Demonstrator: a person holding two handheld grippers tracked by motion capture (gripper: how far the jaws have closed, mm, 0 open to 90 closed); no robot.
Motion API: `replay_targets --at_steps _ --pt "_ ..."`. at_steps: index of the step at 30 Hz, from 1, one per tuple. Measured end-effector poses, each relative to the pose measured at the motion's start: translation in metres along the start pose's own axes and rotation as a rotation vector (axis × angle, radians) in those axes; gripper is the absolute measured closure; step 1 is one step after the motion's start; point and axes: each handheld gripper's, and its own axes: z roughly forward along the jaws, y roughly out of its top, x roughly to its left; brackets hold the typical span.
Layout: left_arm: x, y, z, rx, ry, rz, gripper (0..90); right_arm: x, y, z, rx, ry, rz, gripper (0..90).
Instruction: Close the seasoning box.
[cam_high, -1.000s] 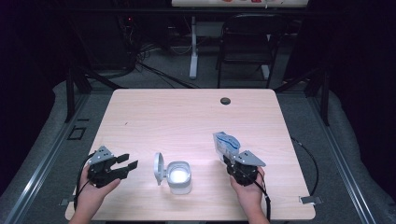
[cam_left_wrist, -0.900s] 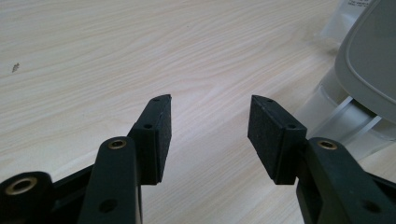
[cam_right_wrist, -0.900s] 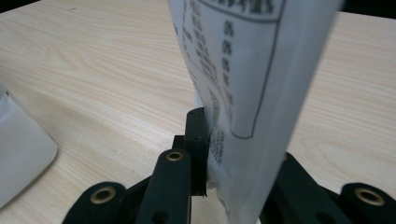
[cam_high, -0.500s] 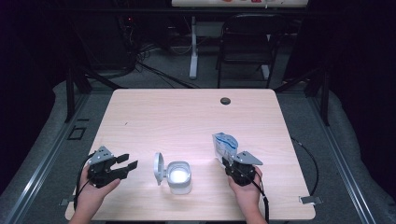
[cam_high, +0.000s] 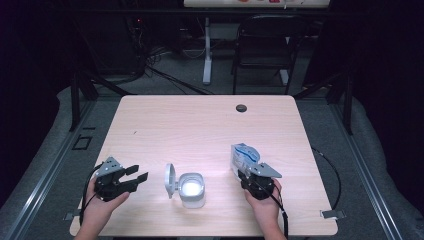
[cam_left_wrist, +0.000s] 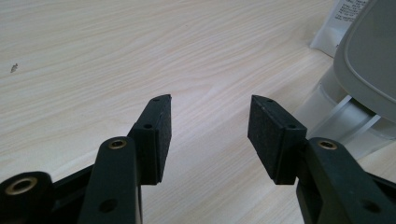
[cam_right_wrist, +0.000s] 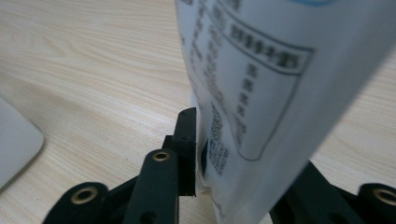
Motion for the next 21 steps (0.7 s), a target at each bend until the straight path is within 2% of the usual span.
replay_targets --at_steps 6,10,21 --pt "-0.0008 0.0006 -0.0006 -0.002 -0.001 0.003 50.1 0.0017 -0.0011 -0.0010 -0.009 0.015 -0.014 55.4" --pt "-0.0017 0.0018 -0.0014 -0.006 -0.005 0.005 50.0 0.0019 -0.0011 -0.0020 -0.005 0.014 -0.031 49.9" --pt "-0.0040 0.0052 -0.0043 -0.026 -0.021 0.000 49.7 0.0009 -0.0014 -0.0053 -0.019 0.007 -0.037 44.9"
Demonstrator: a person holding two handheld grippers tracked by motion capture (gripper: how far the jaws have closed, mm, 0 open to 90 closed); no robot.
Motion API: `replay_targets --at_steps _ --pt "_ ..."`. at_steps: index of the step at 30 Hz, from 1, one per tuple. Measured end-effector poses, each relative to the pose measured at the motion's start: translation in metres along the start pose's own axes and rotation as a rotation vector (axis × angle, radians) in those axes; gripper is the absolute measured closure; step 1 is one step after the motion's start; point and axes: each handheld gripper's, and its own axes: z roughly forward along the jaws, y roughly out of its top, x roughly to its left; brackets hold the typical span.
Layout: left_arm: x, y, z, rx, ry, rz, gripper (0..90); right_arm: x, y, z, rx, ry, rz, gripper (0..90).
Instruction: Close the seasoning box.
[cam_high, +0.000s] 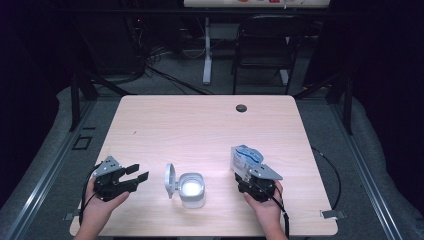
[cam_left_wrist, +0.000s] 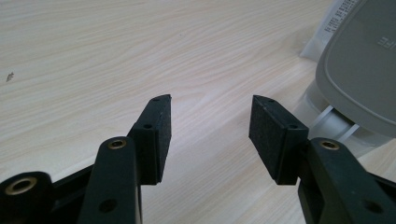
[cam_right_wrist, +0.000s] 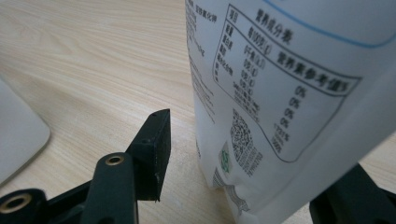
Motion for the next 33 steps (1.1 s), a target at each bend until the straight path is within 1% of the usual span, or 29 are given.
replay_targets --at_steps 2,4,6,11,12,13,16,17,18,19,22,23,24,29,30,32,33 --pt "-0.001 0.001 0.000 -0.002 -0.002 0.004 49.7 0.000 0.000 0.000 0.001 -0.002 -0.004 44.7" --pt "-0.001 0.002 -0.001 0.006 -0.006 0.008 49.7 0.000 0.000 -0.001 0.001 -0.002 -0.006 44.7" --pt "-0.002 0.003 0.000 -0.008 -0.019 0.004 49.8 0.000 0.000 -0.002 -0.007 -0.001 0.002 44.7" --pt "-0.006 0.005 0.002 -0.005 -0.031 0.015 50.3 -0.002 -0.001 -0.005 -0.008 -0.005 -0.003 44.8" --pt "-0.007 0.006 0.002 -0.012 -0.038 0.013 50.6 -0.002 -0.001 -0.005 -0.014 -0.008 -0.001 44.8" --pt "-0.007 0.007 0.002 -0.003 -0.045 0.016 51.5 -0.002 -0.001 -0.006 -0.018 -0.009 -0.003 45.0" --pt "-0.010 0.009 0.002 -0.002 -0.070 0.016 55.7 -0.003 -0.001 -0.008 -0.019 -0.012 -0.003 45.0" --pt "-0.011 0.010 0.003 -0.003 -0.075 0.026 57.0 -0.003 -0.002 -0.009 -0.023 -0.013 0.000 44.9" --pt "-0.013 0.011 0.002 0.010 -0.081 0.028 58.5 -0.003 -0.002 -0.009 -0.022 -0.015 0.000 45.0" --pt "-0.014 0.011 0.003 0.002 -0.088 0.032 59.4 -0.003 -0.002 -0.010 -0.023 -0.017 0.002 45.0" --pt "-0.018 0.014 0.002 0.010 -0.109 0.047 65.0 -0.004 -0.003 -0.011 -0.030 -0.019 0.005 44.9" --pt "-0.019 0.015 0.001 0.014 -0.113 0.052 65.6 -0.004 -0.003 -0.012 -0.024 -0.023 -0.001 44.9" --pt "-0.020 0.016 0.001 0.007 -0.115 0.059 66.4 -0.004 -0.003 -0.012 -0.026 -0.027 0.000 44.8" --pt "-0.023 0.018 -0.003 -0.005 -0.124 0.065 71.7 -0.003 -0.002 -0.014 -0.025 -0.029 0.000 44.1" --pt "-0.023 0.019 -0.004 -0.007 -0.129 0.071 73.3 -0.002 -0.002 -0.014 -0.021 -0.034 -0.001 43.7" --pt "-0.024 0.021 -0.006 0.001 -0.132 0.064 78.2 -0.001 -0.002 -0.017 -0.022 -0.035 0.011 43.5" --pt "-0.024 0.021 -0.007 -0.005 -0.133 0.068 80.8 0.000 -0.001 -0.020 -0.026 -0.038 0.015 43.5"
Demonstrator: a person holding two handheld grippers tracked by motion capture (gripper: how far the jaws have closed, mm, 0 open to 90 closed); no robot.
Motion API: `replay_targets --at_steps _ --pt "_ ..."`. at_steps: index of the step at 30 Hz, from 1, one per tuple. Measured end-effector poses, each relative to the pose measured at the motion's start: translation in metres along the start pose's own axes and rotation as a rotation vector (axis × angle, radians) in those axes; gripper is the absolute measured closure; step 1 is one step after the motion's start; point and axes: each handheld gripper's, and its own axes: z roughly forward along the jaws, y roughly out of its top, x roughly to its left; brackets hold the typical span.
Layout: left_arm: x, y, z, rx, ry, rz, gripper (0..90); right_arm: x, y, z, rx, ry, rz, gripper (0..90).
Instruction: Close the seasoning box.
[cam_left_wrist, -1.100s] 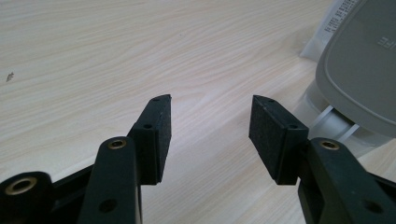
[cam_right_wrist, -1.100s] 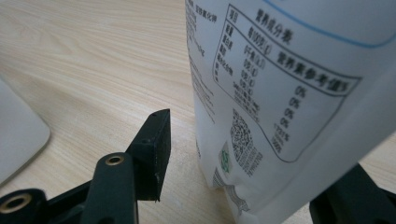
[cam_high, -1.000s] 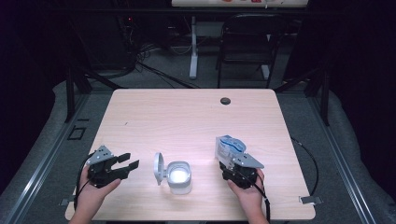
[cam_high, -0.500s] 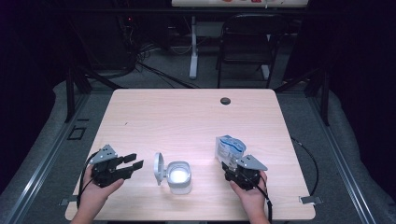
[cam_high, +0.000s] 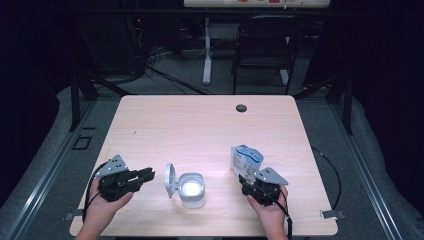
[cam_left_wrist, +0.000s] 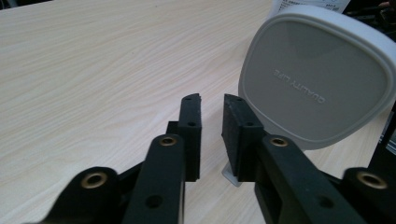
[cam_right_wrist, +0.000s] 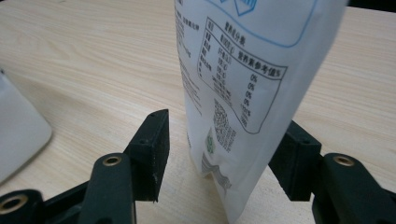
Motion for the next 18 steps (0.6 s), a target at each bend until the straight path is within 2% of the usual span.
replay_targets --at_steps 5,9,16,18 --pt "-0.003 0.004 -0.003 -0.011 -0.020 0.012 90.0 -0.001 -0.002 -0.013 0.013 -0.001 0.012 43.1" --pt "-0.008 0.006 -0.001 -0.002 -0.024 0.039 90.0 -0.002 -0.006 -0.021 0.043 -0.006 -0.012 43.0" --pt "-0.014 0.007 0.002 0.000 -0.045 0.053 90.0 0.002 -0.005 -0.028 0.013 0.009 -0.007 42.0" --pt "-0.015 0.008 0.002 0.011 -0.042 0.059 90.0 0.004 -0.006 -0.028 0.013 0.009 -0.023 42.0"
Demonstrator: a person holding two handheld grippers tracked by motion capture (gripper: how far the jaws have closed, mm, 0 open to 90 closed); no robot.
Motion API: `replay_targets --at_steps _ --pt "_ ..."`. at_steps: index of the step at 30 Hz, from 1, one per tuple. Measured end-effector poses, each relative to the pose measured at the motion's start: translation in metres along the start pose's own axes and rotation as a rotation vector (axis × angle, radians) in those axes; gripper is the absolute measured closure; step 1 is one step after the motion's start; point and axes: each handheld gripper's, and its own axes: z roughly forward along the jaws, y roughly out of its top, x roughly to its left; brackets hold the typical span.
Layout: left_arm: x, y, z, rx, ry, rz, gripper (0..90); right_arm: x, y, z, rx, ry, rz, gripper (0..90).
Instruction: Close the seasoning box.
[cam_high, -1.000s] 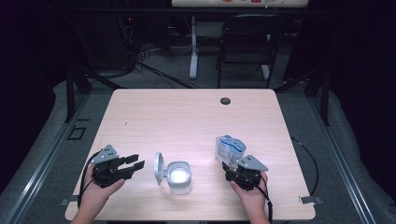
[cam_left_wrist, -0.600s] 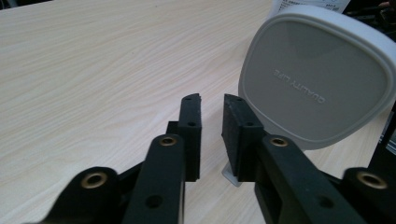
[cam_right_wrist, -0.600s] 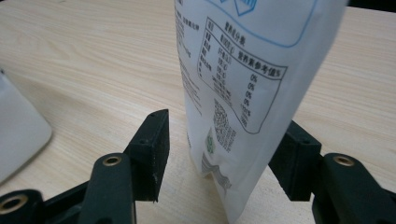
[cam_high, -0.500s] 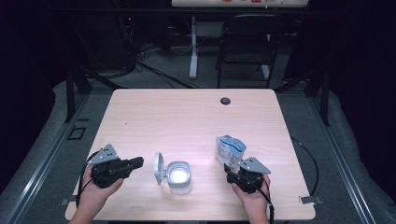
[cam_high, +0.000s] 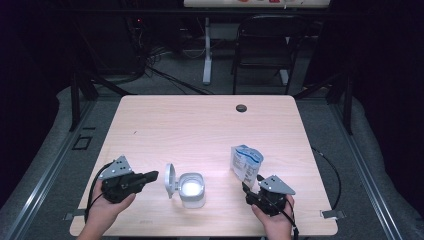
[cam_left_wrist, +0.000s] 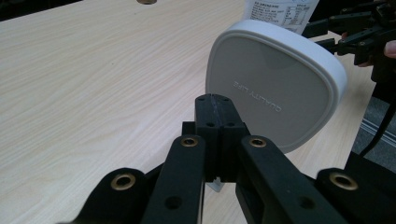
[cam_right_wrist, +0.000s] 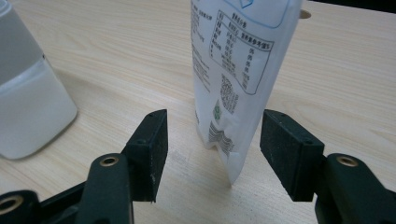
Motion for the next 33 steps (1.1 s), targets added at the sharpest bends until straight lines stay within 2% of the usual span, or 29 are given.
replay_targets --at_steps 8,14,17,21,33 --pt "-0.006 0.003 0.000 -0.007 -0.024 0.012 90.0 0.001 -0.002 0.002 0.001 0.004 -0.022 41.7" --pt "-0.013 0.006 0.002 -0.009 -0.040 0.032 90.0 -0.001 -0.004 0.004 0.008 0.002 -0.017 41.7" --pt "-0.015 0.007 0.002 -0.012 -0.055 0.029 90.0 -0.001 -0.004 0.004 0.011 0.003 -0.022 41.7" --pt "-0.017 0.007 0.003 -0.002 -0.059 0.037 90.0 -0.002 -0.005 0.005 0.011 0.000 -0.021 41.6" --pt "-0.022 0.010 0.006 -0.019 -0.070 0.040 90.0 -0.004 -0.005 0.006 0.008 0.007 -0.018 41.7"
